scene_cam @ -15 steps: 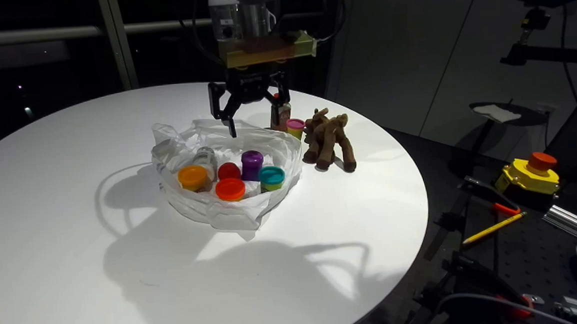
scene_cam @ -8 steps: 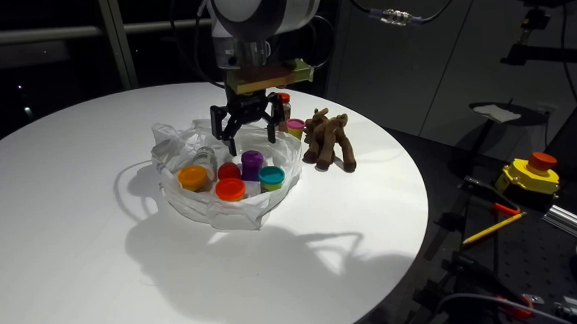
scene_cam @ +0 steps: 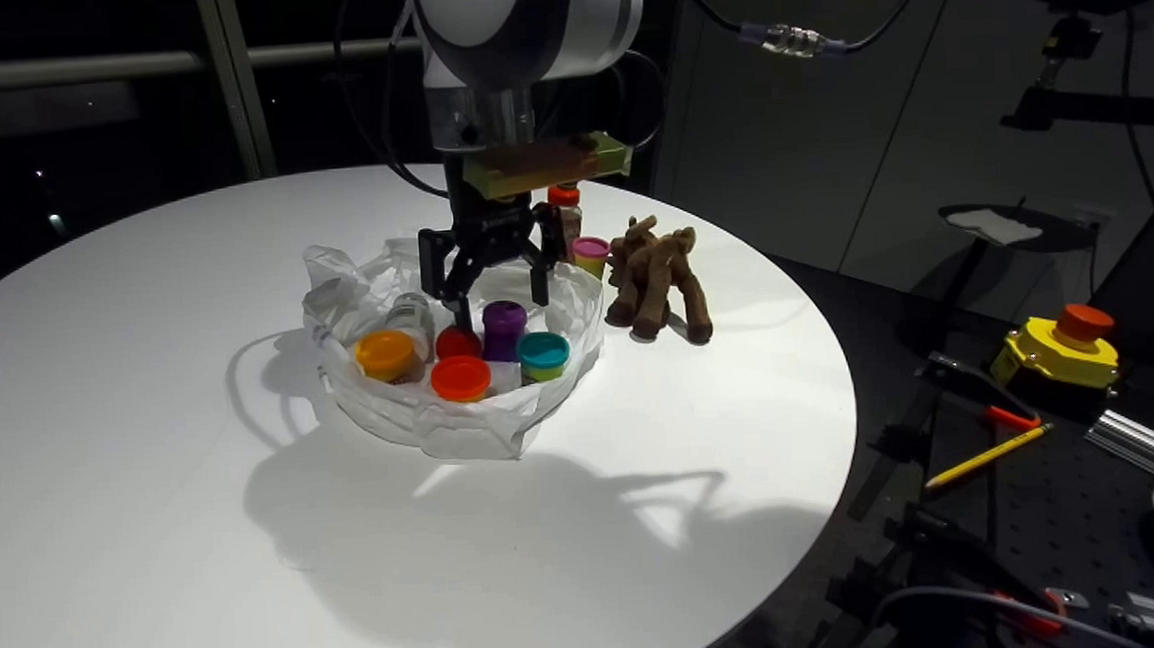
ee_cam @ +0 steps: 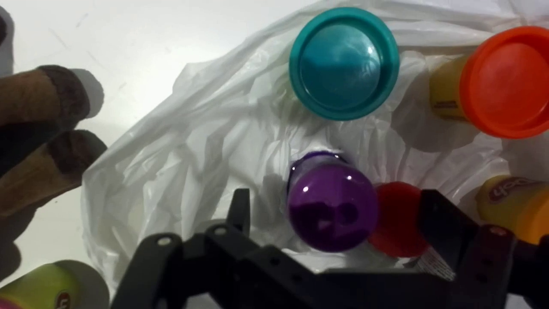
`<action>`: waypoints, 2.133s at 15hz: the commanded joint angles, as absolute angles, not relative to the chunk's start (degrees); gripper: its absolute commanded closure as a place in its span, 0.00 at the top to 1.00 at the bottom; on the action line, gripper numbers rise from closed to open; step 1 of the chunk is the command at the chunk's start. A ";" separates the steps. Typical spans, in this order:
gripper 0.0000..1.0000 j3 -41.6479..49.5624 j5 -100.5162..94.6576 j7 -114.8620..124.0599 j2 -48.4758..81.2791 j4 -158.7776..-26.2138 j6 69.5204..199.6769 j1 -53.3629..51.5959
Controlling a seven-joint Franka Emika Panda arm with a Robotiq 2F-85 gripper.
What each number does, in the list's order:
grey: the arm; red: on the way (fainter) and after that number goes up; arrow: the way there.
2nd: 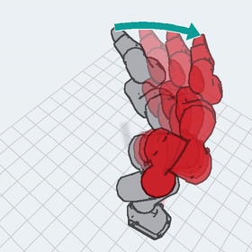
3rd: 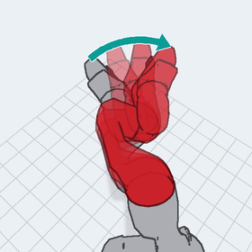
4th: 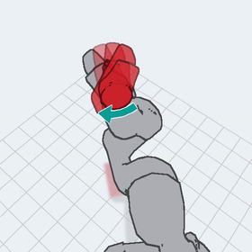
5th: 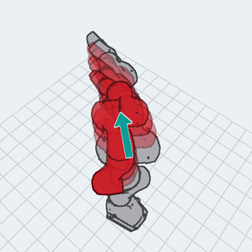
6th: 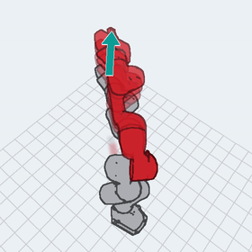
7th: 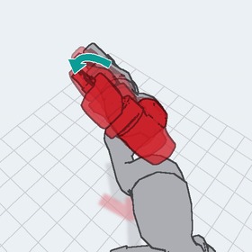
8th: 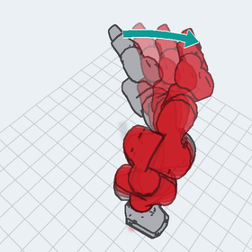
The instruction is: Remove all the objects from the plastic bag and put them on the table
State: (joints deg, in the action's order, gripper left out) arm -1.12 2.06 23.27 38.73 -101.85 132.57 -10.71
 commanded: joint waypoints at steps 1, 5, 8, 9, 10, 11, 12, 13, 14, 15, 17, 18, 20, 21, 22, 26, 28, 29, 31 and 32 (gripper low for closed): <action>1.00 -1.55 3.61 21.75 37.62 -103.10 133.04 -10.08; 0.58 -1.45 4.19 21.54 37.02 -104.02 133.60 -9.95; 0.35 -1.44 4.38 21.45 36.66 -104.53 133.83 -9.61; 0.26 -1.51 4.53 21.40 36.43 -104.74 133.65 -9.45; 0.25 -1.52 4.57 21.30 36.26 -104.91 133.48 -9.36; 0.25 -1.47 4.58 21.35 35.95 -105.20 133.37 -9.32; 0.25 -1.26 4.38 21.74 35.17 -105.77 133.17 -9.48; 0.25 -1.06 4.14 22.16 34.23 -106.48 132.98 -9.68; 0.25 -0.64 3.71 23.07 32.77 -107.58 133.06 -10.14; 0.25 -0.08 3.28 24.67 30.88 -109.23 133.88 -10.82; 0.25 0.94 2.16 28.06 26.62 -113.18 136.11 -12.39; 0.25 1.34 1.56 29.85 24.48 -115.02 136.86 -13.09; 0.25 2.08 -0.33 33.89 19.41 -119.45 137.80 -14.67; 0.25 2.32 -1.51 35.93 16.98 -121.65 138.13 -15.28; 0.25 2.28 -2.71 37.76 15.05 -123.62 138.05 -15.51; 0.25 1.12 -5.83 42.99 8.99 -131.27 138.59 -14.01; 0.25 1.03 -5.78 44.11 7.70 -134.76 140.45 -12.43; 0.25 1.14 -5.62 44.48 7.87 -135.76 141.52 -11.64; 0.25 1.56 -4.37 42.37 9.30 -136.85 142.48 -9.34; 0.25 1.62 -3.00 40.12 10.78 -136.64 143.02 -7.93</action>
